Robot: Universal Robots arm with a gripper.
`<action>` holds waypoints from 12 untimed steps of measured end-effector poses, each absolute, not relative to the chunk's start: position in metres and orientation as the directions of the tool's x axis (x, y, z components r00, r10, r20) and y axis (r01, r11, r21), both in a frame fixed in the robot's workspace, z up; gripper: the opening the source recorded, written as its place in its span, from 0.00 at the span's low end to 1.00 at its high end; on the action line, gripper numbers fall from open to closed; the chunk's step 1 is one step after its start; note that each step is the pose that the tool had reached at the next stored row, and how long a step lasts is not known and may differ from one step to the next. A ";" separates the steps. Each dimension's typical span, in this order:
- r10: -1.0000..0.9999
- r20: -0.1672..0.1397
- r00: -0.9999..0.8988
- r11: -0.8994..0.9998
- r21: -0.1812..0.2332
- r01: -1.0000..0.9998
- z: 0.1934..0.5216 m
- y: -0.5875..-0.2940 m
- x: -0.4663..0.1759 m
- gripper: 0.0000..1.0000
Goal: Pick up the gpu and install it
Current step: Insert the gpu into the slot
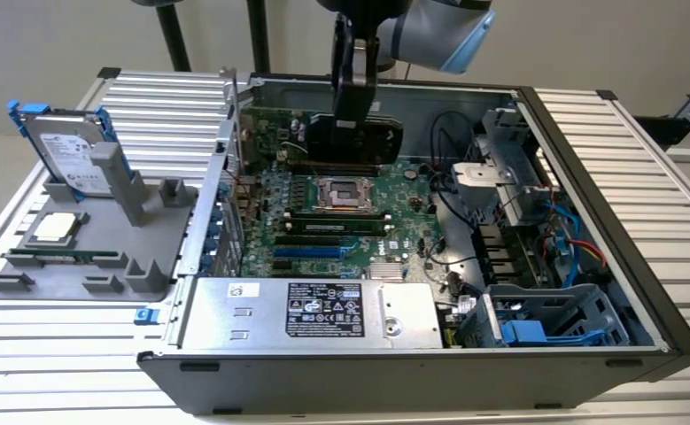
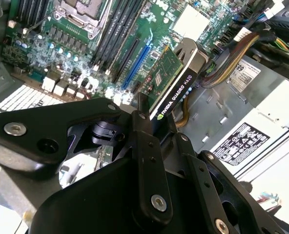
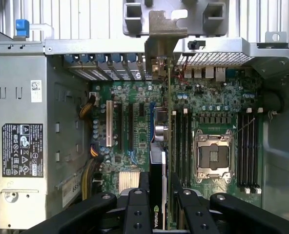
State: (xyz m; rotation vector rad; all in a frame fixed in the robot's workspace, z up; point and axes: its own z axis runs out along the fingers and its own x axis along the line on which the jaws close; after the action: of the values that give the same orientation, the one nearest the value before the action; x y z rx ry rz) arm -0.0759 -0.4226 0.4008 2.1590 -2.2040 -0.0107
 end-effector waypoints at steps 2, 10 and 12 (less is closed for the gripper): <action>-0.999 0.036 -0.020 0.021 0.044 -0.999 0.400 -0.423 -0.076 0.00; -0.999 0.038 -0.020 0.022 0.044 -0.999 0.398 -0.423 -0.076 0.00; -0.999 0.039 -0.020 0.022 0.044 -0.999 0.397 -0.423 -0.076 0.00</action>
State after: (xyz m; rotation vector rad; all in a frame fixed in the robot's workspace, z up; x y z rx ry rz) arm -0.0758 -0.4226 0.3972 2.1571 -2.2021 -0.0065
